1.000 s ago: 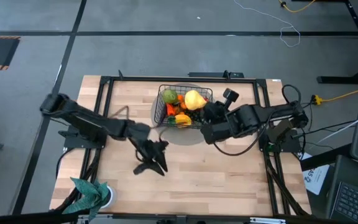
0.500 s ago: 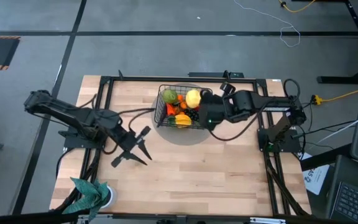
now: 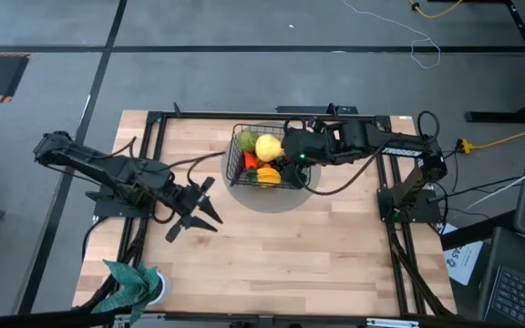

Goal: Build produce basket
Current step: Put the yellow pear into the black wire basket

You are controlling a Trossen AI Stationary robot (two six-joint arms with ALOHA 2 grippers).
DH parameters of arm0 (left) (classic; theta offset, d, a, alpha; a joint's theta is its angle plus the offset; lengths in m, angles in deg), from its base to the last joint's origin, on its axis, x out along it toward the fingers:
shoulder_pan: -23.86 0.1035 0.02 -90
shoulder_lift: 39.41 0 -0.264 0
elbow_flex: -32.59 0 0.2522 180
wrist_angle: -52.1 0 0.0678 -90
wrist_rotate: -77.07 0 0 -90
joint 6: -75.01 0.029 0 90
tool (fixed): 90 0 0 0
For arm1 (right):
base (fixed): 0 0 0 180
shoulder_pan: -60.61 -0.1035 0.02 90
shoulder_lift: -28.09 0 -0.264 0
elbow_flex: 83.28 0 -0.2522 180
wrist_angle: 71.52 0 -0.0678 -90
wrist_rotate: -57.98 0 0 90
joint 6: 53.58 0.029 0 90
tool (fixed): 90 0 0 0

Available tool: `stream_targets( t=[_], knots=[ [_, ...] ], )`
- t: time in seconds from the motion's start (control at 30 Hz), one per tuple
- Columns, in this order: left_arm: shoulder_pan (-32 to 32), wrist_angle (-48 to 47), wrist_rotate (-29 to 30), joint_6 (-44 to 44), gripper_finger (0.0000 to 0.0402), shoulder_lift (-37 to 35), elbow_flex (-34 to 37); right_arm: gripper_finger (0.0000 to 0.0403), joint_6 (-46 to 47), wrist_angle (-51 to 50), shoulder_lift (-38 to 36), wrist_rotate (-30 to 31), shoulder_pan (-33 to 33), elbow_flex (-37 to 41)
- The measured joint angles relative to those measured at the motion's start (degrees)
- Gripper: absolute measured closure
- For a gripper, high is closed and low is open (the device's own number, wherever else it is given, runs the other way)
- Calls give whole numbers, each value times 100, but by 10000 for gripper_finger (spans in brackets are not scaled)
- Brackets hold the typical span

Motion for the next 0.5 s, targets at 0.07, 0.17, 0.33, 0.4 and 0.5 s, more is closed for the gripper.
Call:
stream_targets(
  t=[0.07,0.17,0.33,0.4,0.5],
  knots=[
    [-29,-152,235,2,305,-97,-4,403,-8,-19,0,-2,0,0],
    [-71,-531,680,-89,305,-215,-2,403,-11,-27,2,1,0,0],
    [-189,-759,1188,-188,305,-274,-2,403,-12,-23,2,2,0,0],
    [-192,-794,1206,-188,305,-274,-2,403,-13,-15,2,4,0,0],
    [-188,-785,1218,-188,305,-274,-2,403,-14,-12,2,4,0,0]
  ],
)
